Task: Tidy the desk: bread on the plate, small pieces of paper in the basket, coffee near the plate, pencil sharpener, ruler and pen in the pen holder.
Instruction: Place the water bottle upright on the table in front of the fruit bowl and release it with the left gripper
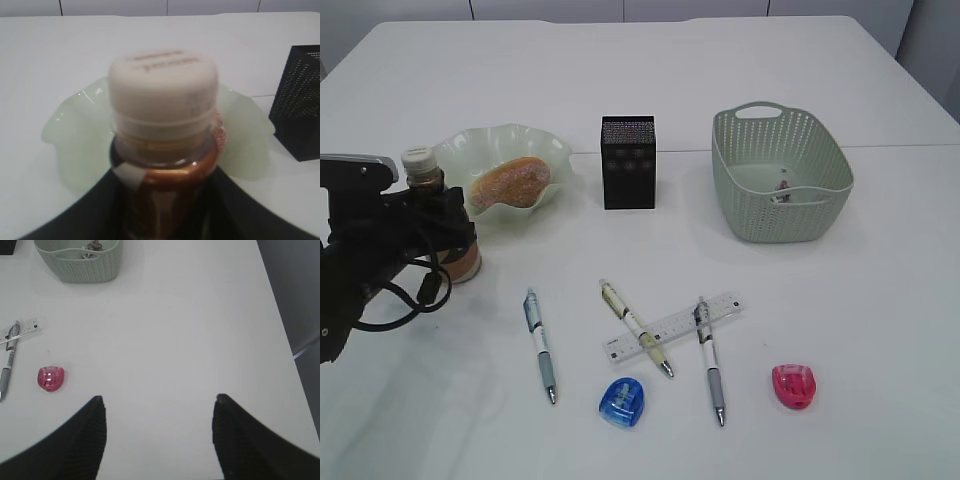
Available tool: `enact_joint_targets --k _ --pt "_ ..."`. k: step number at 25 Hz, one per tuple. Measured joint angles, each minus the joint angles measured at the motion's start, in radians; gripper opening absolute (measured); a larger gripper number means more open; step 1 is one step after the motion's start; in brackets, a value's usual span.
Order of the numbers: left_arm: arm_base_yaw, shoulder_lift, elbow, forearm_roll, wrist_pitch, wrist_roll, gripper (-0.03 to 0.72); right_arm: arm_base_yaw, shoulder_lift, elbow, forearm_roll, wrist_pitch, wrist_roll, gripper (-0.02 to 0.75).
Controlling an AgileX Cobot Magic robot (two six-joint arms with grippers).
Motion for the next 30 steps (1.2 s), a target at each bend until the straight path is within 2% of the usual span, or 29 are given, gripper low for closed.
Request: enact_joint_targets --k 5,8,13,24,30 --pt "0.000 0.000 0.000 0.056 0.000 -0.023 0.413 0.000 0.000 0.000 0.000 0.000 0.000 0.519" --pt "0.000 0.000 0.000 0.059 -0.002 -0.026 0.445 0.000 0.000 0.000 0.000 -0.001 0.000 0.519" --pt "0.000 -0.024 0.000 0.064 0.002 -0.027 0.453 0.000 0.000 0.000 0.000 -0.001 0.000 0.519" --pt "0.000 -0.224 0.000 0.081 0.012 -0.029 0.454 0.000 0.000 0.000 -0.001 -0.002 0.000 0.519" --pt "0.000 -0.363 0.000 0.104 0.156 -0.029 0.454 0.000 0.000 0.000 -0.001 -0.002 0.000 0.519"
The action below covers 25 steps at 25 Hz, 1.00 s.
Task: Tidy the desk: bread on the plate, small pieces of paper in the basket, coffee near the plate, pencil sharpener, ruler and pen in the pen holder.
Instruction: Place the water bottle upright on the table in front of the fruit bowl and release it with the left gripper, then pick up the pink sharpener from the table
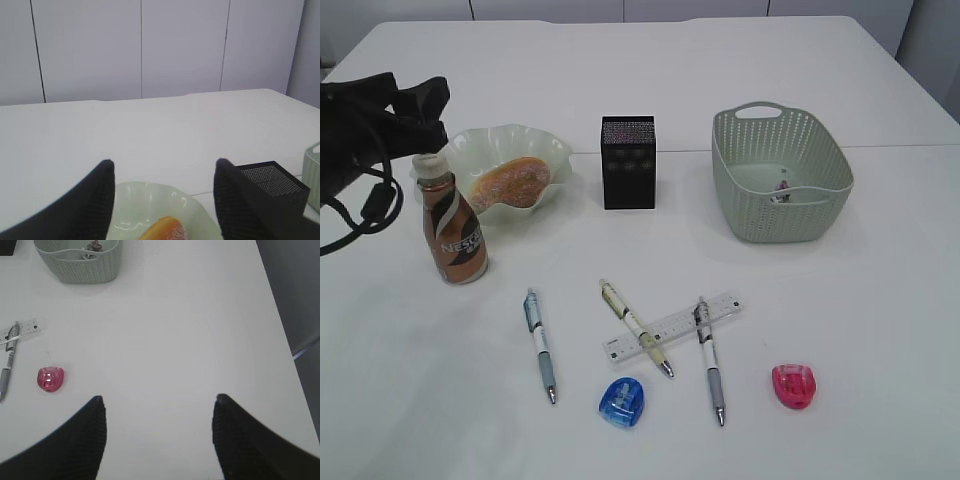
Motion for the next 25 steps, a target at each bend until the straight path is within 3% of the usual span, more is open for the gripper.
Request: enact_joint_targets --k 10,17,25 --pt "0.000 -0.330 0.005 0.047 0.513 0.000 0.454 0.000 0.000 0.000 0.063 -0.001 0.000 0.519" --pt "0.000 -0.625 0.003 -0.008 1.023 0.000 0.454 0.000 0.000 -0.038 0.160 0.041 -0.028 0.519" --pt "0.000 -0.807 -0.143 -0.094 1.662 0.000 0.454 0.000 0.044 -0.082 0.285 0.065 -0.027 0.519"
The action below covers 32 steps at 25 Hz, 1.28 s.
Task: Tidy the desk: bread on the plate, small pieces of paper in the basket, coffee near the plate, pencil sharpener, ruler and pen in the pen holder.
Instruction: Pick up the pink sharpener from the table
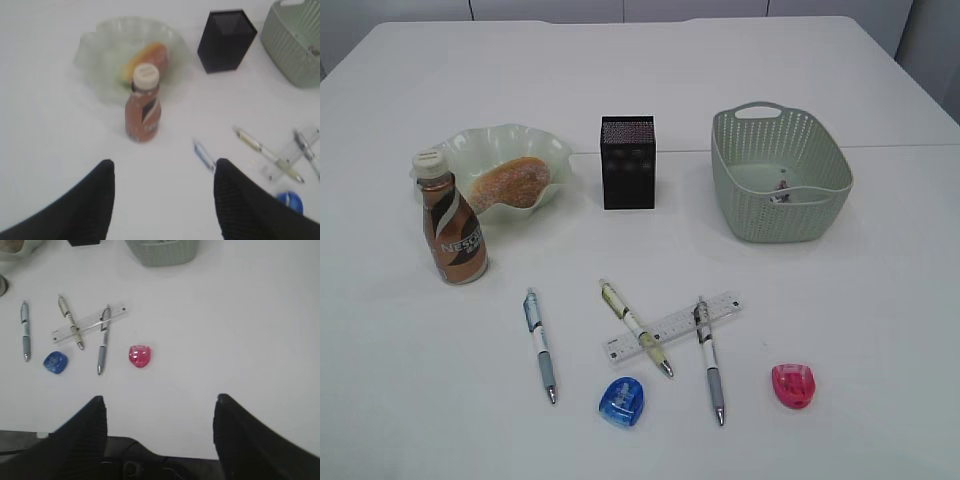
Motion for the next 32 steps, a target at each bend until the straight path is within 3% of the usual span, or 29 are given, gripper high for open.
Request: enact_joint_targets --k 4,8,23,32 --pt "0.000 -0.010 -0.057 0.000 0.343 0.000 0.447 0.000 0.089 -0.008 0.076 0.001 0.000 0.519" --pt "0.000 -0.013 -0.068 0.002 0.537 0.000 0.441 0.000 0.194 -0.008 0.098 0.001 0.006 0.519" --pt "0.000 -0.036 -0.068 -0.006 0.575 -0.029 0.434 0.000 0.586 -0.008 0.164 -0.061 0.048 0.519" --pt "0.000 -0.036 -0.068 -0.006 0.577 -0.032 0.434 0.023 0.701 -0.008 0.117 -0.244 0.091 0.519"
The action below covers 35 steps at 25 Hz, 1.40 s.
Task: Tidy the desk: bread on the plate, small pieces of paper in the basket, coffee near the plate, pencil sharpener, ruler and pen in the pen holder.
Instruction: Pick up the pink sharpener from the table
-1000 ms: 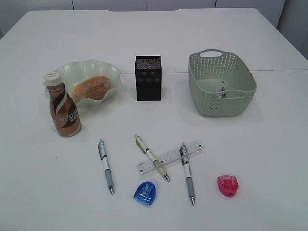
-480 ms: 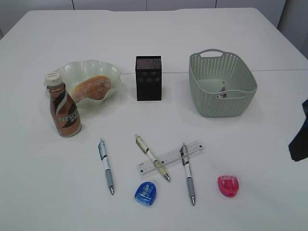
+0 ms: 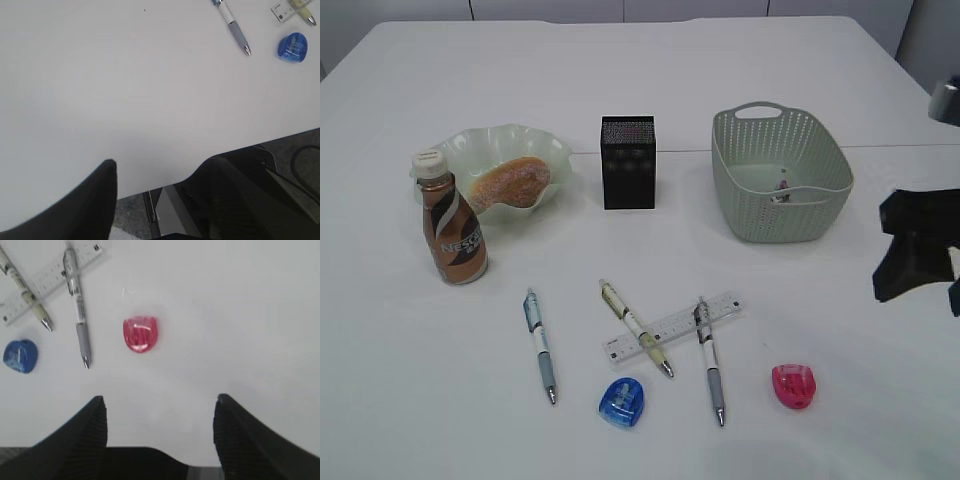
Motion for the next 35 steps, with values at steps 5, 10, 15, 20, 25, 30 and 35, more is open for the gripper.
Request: enact_joint_targets --k 5,10,15,20,25,30,35 --pt "0.000 0.000 0.000 0.000 0.000 0.000 0.434 0.158 0.084 -0.017 -0.153 -0.050 0.179 0.519" --pt "0.000 0.000 0.000 0.000 0.000 -0.002 0.434 0.208 0.247 -0.061 -0.187 -0.057 0.264 0.519" --pt "0.000 0.000 0.000 0.000 0.000 -0.002 0.434 0.208 0.356 -0.105 -0.190 -0.064 0.272 0.519" --pt "0.000 0.000 0.000 -0.001 0.000 -0.002 0.434 0.208 0.430 -0.109 -0.191 -0.079 0.272 0.519" --pt "0.000 0.000 0.000 -0.002 0.000 -0.002 0.434 0.208 0.474 -0.109 -0.178 -0.073 0.270 0.519" --pt "0.000 0.000 0.000 -0.002 0.000 -0.002 0.434 0.208 0.490 -0.109 -0.176 -0.120 0.236 0.519" --pt "0.000 0.000 0.000 -0.002 0.000 -0.002 0.434 0.208 0.499 -0.110 -0.176 -0.161 0.190 0.519"
